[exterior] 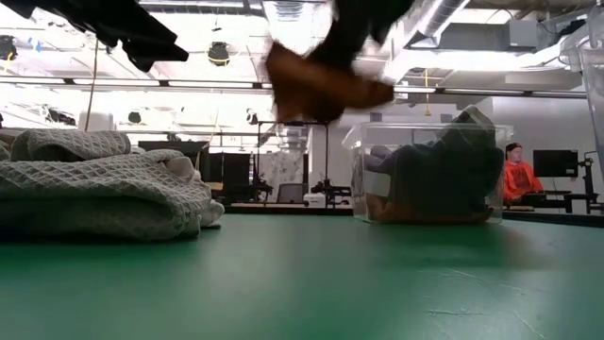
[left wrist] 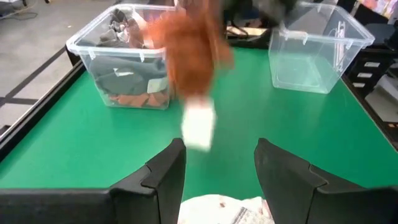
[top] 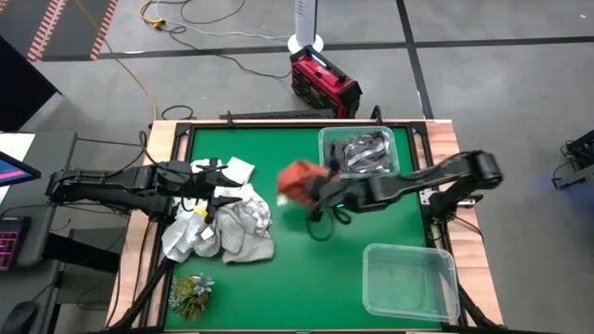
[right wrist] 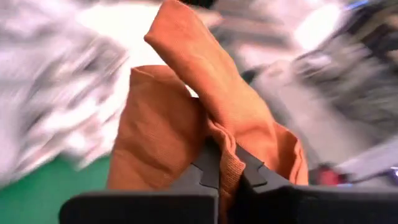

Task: Sort towels by color in basket
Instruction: Put the orange towel into the top transparent bin

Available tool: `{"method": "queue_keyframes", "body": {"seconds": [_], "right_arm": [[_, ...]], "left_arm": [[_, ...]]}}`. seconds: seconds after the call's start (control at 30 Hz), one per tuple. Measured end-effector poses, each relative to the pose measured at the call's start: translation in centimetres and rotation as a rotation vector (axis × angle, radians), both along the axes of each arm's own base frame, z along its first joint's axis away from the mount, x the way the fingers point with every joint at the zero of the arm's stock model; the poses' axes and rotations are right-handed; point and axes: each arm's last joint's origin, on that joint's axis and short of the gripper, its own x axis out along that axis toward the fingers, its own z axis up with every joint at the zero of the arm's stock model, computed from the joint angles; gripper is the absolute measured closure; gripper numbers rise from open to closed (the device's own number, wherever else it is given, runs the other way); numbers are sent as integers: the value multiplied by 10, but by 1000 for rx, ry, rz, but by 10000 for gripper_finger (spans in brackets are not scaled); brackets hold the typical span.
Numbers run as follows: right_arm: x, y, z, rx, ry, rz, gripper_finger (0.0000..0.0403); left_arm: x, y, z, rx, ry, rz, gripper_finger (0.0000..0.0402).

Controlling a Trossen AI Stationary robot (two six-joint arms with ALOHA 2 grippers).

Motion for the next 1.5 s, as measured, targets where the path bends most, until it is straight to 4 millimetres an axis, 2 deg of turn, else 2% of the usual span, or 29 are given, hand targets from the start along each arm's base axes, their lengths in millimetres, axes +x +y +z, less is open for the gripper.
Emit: {"method": "queue_keyframes", "body": {"seconds": [0.07, 0.17, 0.3, 0.47, 0.53, 0.67, 0.77, 0.93, 1.23, 1.37, 1.5], "right_arm": [[-16, -3, 20, -82, -47, -129, 374], [-32, -13, 32, -187, -48, -321, 374], [-42, -33, 32, -236, 19, -432, 374], [-55, -53, 16, -254, 203, -496, 370], [-60, -63, 11, -196, 245, -506, 370], [-61, -85, -6, 54, 287, -457, 371], [-66, -101, -21, 127, 317, -493, 369], [-77, -128, -33, 336, 327, -494, 369], [-87, -162, -62, 566, 347, -428, 366], [-85, -170, -71, 597, 359, -440, 360], [-86, -172, -71, 587, 372, -426, 337]], "left_arm": [[0, 0, 0, 0, 4, 0, 221], [0, 0, 0, 0, 2, 0, 221], [0, 0, 1, 3, -7, -1, 221], [0, 0, 0, 0, -1, 0, 221], [0, 0, 0, 0, 0, 0, 221], [0, 0, 0, 0, -1, 0, 221], [0, 0, 0, -1, 0, 0, 221], [0, 0, -1, -15, 5, 5, 221], [0, 0, 0, -1, 1, 0, 221], [0, 0, 0, -5, 1, 2, 221], [0, 0, 0, -7, 4, 2, 221]]}}
